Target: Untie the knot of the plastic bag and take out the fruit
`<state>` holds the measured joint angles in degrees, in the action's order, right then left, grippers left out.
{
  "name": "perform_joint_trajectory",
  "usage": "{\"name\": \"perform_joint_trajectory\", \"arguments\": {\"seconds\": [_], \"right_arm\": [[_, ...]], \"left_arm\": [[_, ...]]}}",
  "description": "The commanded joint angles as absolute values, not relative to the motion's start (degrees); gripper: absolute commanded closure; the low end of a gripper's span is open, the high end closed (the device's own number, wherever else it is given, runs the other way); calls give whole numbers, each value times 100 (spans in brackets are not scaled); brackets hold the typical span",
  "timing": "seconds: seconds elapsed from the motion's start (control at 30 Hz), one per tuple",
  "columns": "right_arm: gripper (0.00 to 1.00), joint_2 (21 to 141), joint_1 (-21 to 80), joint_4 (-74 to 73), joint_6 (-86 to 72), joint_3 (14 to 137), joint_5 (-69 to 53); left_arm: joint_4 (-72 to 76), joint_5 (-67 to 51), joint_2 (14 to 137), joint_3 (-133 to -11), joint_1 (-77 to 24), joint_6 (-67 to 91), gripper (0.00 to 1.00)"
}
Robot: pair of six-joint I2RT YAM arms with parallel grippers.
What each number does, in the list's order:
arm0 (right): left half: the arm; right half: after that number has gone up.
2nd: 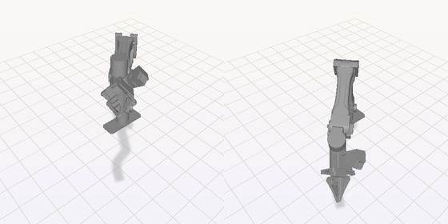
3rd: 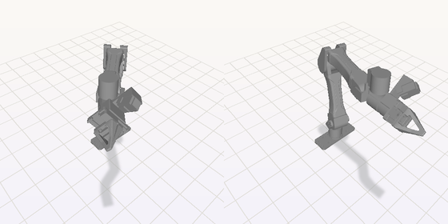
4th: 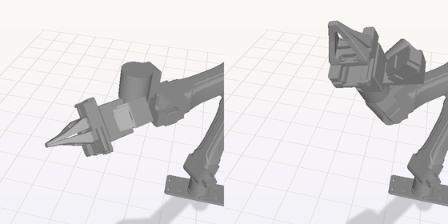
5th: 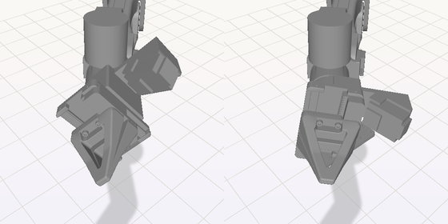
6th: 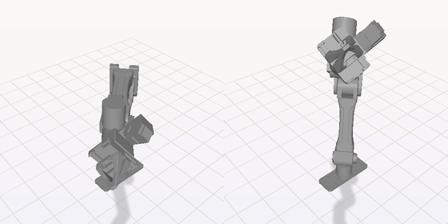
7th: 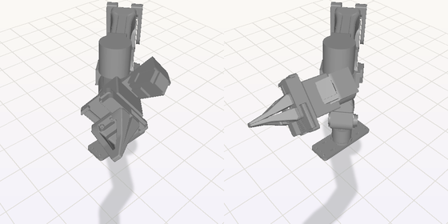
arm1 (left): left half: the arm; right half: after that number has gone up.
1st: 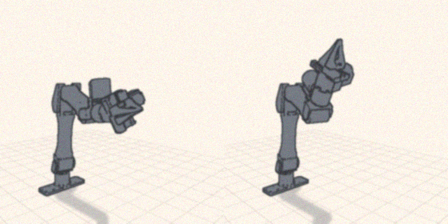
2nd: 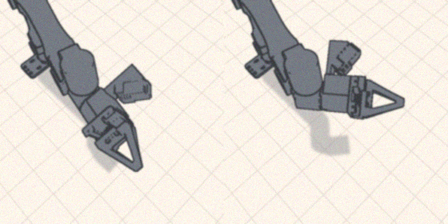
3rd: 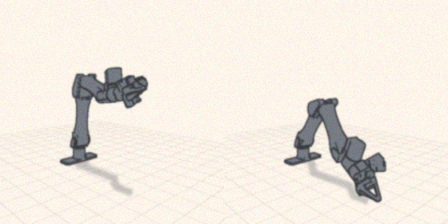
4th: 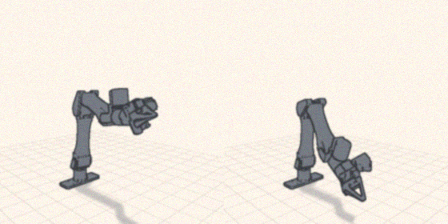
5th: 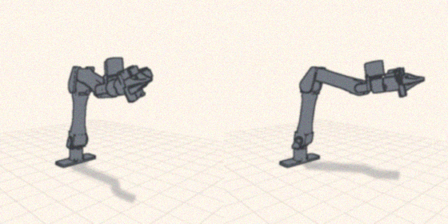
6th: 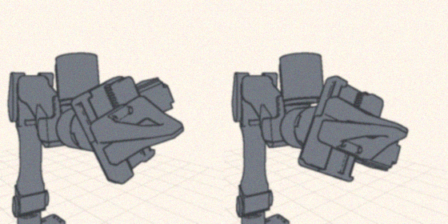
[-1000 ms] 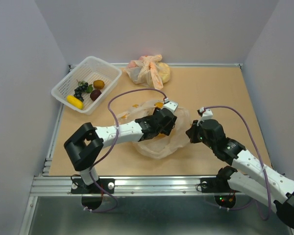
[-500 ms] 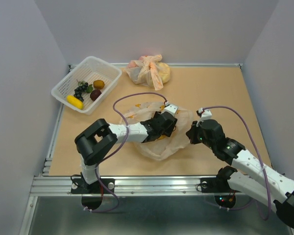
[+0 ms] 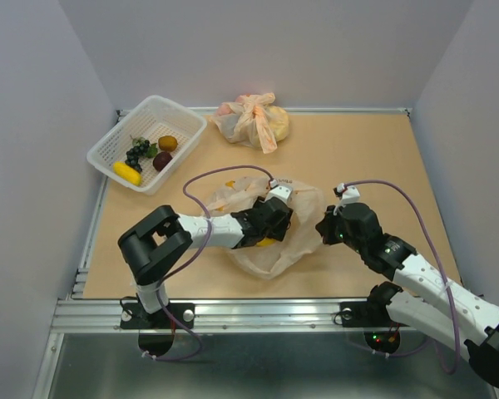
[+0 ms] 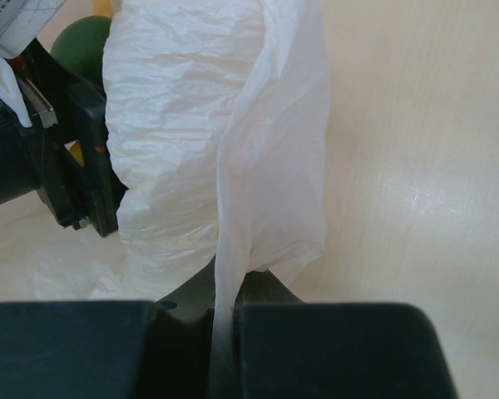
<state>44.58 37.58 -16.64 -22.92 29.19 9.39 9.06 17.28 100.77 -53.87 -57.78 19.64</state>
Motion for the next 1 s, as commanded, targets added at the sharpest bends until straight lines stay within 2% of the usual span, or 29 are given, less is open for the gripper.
{"name": "perform_joint_trajectory", "arguments": {"seconds": [0.0,0.03,0.1,0.13,0.27,0.63,0.77,0.83,0.97], "right_arm": [[99,4307,3779,-1652,-2347,3173,923],[100,4289,3779,-1652,-2355,3173,932],[100,4219,3779,-1652,-2364,3164,984],[100,4210,3779,-1652,-2364,3147,993],[100,4175,3779,-1661,-2364,3138,1037],[100,4236,3779,-1661,-2338,3138,1151],[100,4254,3779,-1652,-2364,3120,1160],[100,4271,3779,-1652,-2373,3120,1151],[100,4315,3771,-1661,-2312,3155,1108]], "left_arm": [[466,1705,9651,-5133,-5871,2162,45],[466,1757,9555,-5124,-5923,2171,56],[431,1775,9230,-5115,-5968,2197,67],[431,1767,8994,-5115,-6011,2197,83],[378,1696,8422,-5115,-6029,2189,99],[317,625,6953,-5361,-5898,1810,100],[-157,211,6768,-6264,-5222,1872,99],[-639,132,6951,-7168,-4662,1872,99],[-1246,483,7495,-8014,-3582,1846,99]]}}
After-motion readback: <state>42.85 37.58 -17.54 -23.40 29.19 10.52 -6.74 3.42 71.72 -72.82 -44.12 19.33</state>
